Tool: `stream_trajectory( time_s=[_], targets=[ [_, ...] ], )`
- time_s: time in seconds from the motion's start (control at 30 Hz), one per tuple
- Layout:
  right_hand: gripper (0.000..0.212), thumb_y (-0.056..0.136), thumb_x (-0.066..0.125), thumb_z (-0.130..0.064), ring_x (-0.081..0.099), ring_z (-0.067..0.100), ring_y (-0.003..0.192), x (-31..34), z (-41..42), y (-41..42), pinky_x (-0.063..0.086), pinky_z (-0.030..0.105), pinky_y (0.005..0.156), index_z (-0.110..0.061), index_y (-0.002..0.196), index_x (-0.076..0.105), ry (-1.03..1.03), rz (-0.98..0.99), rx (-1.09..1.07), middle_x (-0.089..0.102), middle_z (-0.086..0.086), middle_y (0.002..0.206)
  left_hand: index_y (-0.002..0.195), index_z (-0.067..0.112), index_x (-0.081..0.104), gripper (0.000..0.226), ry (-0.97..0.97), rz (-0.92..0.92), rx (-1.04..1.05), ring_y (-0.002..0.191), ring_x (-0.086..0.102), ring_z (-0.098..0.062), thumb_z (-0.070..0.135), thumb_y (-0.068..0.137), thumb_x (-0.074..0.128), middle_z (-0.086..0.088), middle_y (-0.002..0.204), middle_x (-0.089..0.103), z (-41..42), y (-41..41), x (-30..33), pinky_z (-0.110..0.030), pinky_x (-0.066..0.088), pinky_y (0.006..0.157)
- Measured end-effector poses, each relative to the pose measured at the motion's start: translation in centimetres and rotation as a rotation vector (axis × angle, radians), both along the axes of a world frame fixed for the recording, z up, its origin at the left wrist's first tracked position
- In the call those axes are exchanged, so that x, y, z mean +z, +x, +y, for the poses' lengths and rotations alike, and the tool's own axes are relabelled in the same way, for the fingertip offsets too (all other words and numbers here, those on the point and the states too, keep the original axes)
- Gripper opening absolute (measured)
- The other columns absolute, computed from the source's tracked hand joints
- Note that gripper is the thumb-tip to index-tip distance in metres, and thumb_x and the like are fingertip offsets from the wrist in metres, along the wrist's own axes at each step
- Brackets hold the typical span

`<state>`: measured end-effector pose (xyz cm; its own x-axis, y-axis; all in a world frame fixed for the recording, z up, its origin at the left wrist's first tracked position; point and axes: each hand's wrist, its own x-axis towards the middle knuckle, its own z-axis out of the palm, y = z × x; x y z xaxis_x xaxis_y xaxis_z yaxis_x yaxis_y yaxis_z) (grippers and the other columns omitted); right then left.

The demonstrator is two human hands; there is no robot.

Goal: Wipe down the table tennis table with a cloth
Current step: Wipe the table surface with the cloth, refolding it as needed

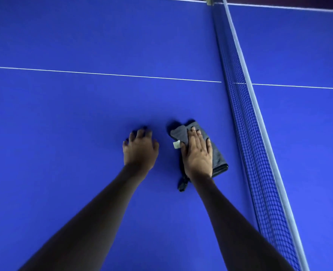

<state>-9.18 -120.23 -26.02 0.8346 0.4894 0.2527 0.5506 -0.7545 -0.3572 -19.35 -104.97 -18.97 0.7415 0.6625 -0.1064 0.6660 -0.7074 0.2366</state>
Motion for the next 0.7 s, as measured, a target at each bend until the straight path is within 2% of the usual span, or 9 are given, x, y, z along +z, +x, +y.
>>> stream_trajectory(
  time_s=[0.17, 0.33, 0.43, 0.57, 0.63, 0.7],
  targets=[
    [0.054, 0.104, 0.043, -0.042, 0.048, 0.021, 0.145, -0.2, -8.0, -8.1, 0.027, 0.047, 0.12, -0.012, 0.149, 0.054, -0.04, -0.03, 0.012, 0.05, 0.003, 0.158, 0.146, 0.022, 0.048, 0.047, -0.084, 0.07, -0.085, 0.127, 0.049, -0.034, 0.032, 0.099, 0.048, -0.007, 0.141, 0.05, -7.5, -3.9, 2.4, -0.048, 0.045, 0.096],
    [0.054, 0.105, 0.036, -0.041, 0.044, 0.017, 0.148, 0.8, -9.5, -8.7, 0.023, 0.045, 0.121, -0.016, 0.15, 0.052, -0.093, -0.016, -0.016, 0.047, -0.001, 0.16, 0.149, 0.023, 0.046, 0.049, -0.098, 0.046, -0.109, 0.132, 0.045, -0.03, 0.031, 0.101, 0.047, -0.001, 0.152, 0.043, -8.0, -2.5, 3.0, -0.048, 0.045, 0.098],
    [0.051, 0.105, 0.037, -0.038, 0.041, 0.016, 0.15, 0.6, -7.7, -5.0, 0.024, 0.047, 0.122, -0.017, 0.15, 0.052, -0.068, -0.035, -0.038, 0.047, -0.002, 0.16, 0.149, 0.02, 0.048, 0.05, -0.104, -0.007, -0.132, 0.142, 0.037, -0.027, 0.027, 0.1, 0.049, 0.001, 0.16, 0.036, -6.2, 0.0, 1.6, -0.046, 0.043, 0.104],
    [0.048, 0.105, 0.043, -0.035, 0.041, 0.018, 0.15, 0.4, -4.4, 3.5, 0.027, 0.05, 0.123, -0.016, 0.148, 0.052, -0.056, -0.06, -0.057, 0.048, -0.001, 0.16, 0.159, 0.026, 0.029, 0.062, -0.121, -0.02, -0.168, 0.154, 0.015, -0.026, 0.03, 0.101, 0.048, 0.001, 0.169, 0.018, -4.4, 4.5, -0.7, -0.054, 0.028, 0.118],
    [0.048, 0.105, 0.041, -0.035, 0.041, 0.018, 0.15, 0.4, -2.4, 7.4, 0.028, 0.05, 0.123, -0.015, 0.147, 0.053, -0.058, -0.069, -0.069, 0.049, 0.0, 0.159, 0.156, 0.03, 0.036, 0.054, -0.095, -0.011, -0.174, 0.155, 0.012, -0.025, 0.032, 0.103, 0.043, 0.003, 0.168, 0.019, -3.9, 6.5, -1.8, -0.063, 0.023, 0.116],
    [0.048, 0.105, 0.04, -0.036, 0.043, 0.019, 0.149, 0.4, -0.5, 10.8, 0.029, 0.051, 0.122, -0.015, 0.145, 0.055, -0.054, -0.082, -0.086, 0.05, 0.001, 0.158, 0.144, 0.029, 0.052, 0.045, -0.057, -0.043, -0.121, 0.152, 0.023, -0.025, 0.036, 0.102, 0.037, 0.004, 0.163, 0.033, -3.9, 7.6, -2.3, -0.07, 0.021, 0.112]
  ],
)
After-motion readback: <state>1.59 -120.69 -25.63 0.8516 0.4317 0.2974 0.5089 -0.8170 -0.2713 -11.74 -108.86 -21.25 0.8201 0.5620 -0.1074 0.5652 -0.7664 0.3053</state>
